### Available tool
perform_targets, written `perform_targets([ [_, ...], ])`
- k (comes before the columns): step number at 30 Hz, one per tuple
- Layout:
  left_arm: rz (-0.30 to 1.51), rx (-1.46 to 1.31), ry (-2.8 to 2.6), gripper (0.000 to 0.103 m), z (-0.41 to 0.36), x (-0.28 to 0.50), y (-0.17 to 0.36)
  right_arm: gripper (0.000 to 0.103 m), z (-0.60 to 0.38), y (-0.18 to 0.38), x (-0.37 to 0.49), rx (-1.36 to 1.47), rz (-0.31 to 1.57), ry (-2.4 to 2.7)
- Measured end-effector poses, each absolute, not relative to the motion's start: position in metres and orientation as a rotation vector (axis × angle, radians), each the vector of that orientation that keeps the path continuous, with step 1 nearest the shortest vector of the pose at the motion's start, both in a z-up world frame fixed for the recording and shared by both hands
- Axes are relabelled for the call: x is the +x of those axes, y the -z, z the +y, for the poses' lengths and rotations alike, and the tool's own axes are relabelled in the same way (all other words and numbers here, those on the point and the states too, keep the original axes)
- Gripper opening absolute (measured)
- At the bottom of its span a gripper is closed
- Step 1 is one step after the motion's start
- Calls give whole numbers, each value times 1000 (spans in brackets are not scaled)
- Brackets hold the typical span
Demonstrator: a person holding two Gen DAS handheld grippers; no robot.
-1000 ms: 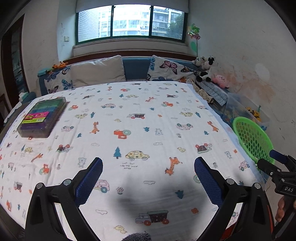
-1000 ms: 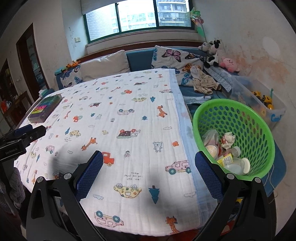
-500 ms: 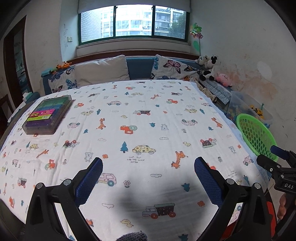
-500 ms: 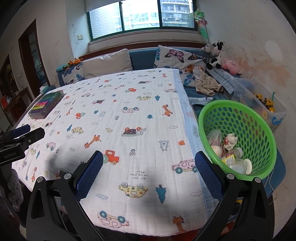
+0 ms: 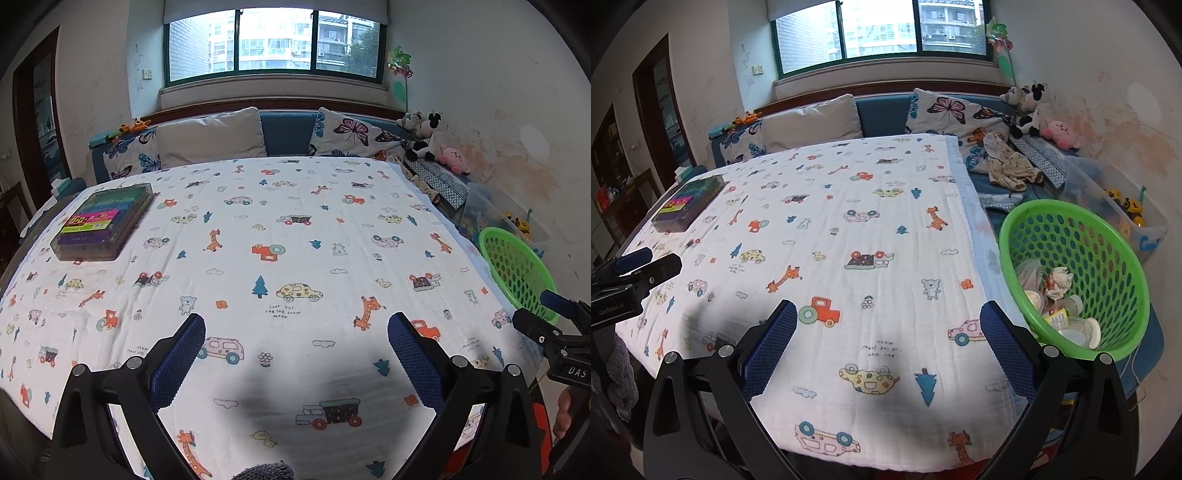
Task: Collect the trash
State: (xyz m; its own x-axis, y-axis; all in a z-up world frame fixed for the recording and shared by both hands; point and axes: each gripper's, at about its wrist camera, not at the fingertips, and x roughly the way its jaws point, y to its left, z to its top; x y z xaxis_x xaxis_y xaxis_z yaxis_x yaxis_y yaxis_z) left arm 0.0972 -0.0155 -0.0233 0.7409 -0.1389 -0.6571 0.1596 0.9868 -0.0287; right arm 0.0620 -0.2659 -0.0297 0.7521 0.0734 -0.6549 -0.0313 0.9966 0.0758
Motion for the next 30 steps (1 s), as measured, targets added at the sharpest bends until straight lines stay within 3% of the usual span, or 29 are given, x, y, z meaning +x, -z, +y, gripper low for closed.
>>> perform_targets([
  [30,730,29,142,96,-9,99,27,98,-257,33,69,56,731,-82],
])
